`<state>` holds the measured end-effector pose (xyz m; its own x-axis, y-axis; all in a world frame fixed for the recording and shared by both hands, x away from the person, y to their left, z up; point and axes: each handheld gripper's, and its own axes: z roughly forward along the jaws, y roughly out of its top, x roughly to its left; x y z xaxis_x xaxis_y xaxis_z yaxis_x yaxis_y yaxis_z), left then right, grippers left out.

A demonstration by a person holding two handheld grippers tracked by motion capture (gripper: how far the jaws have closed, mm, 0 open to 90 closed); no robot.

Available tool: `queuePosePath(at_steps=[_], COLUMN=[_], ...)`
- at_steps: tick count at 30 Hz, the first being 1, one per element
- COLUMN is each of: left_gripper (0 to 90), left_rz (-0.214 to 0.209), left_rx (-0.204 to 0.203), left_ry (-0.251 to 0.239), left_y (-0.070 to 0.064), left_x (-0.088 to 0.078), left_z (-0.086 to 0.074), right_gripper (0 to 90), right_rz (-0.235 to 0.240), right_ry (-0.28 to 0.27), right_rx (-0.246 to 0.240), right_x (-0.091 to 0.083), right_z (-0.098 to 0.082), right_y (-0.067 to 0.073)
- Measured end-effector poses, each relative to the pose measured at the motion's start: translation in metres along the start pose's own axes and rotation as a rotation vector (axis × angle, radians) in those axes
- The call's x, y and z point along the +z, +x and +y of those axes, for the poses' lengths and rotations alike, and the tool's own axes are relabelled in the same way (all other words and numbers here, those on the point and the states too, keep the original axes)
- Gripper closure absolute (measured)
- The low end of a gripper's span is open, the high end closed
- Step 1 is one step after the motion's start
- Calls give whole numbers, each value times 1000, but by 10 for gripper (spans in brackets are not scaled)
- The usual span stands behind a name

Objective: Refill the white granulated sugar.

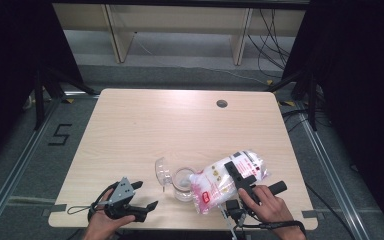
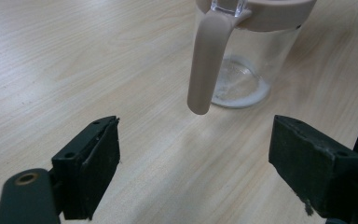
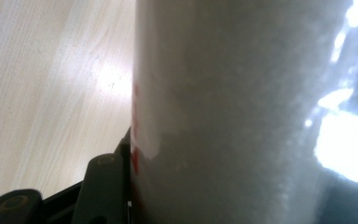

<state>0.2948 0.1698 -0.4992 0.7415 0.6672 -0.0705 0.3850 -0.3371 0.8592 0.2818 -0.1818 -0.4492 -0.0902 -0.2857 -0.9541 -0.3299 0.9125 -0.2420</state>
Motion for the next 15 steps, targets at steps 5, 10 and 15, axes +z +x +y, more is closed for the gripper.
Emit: queuePosePath(at_steps=[5,10,15], left_gripper=[162,161,161], left_rz=[0,3,4], left_rx=[0,0,0], left_ry=[0,0,1], left_y=[1,0,0], left_x=[0,0,0], left_z=[0,0,0], right_gripper=[500,501,501], right_rz=[-2,-18,-18], right_ry=[-3,-12,-17], right_rx=[-5,-13,-16], right_x=[0,0,0], right_z=[0,-2,-2], right_y=[-1,-2,-2])
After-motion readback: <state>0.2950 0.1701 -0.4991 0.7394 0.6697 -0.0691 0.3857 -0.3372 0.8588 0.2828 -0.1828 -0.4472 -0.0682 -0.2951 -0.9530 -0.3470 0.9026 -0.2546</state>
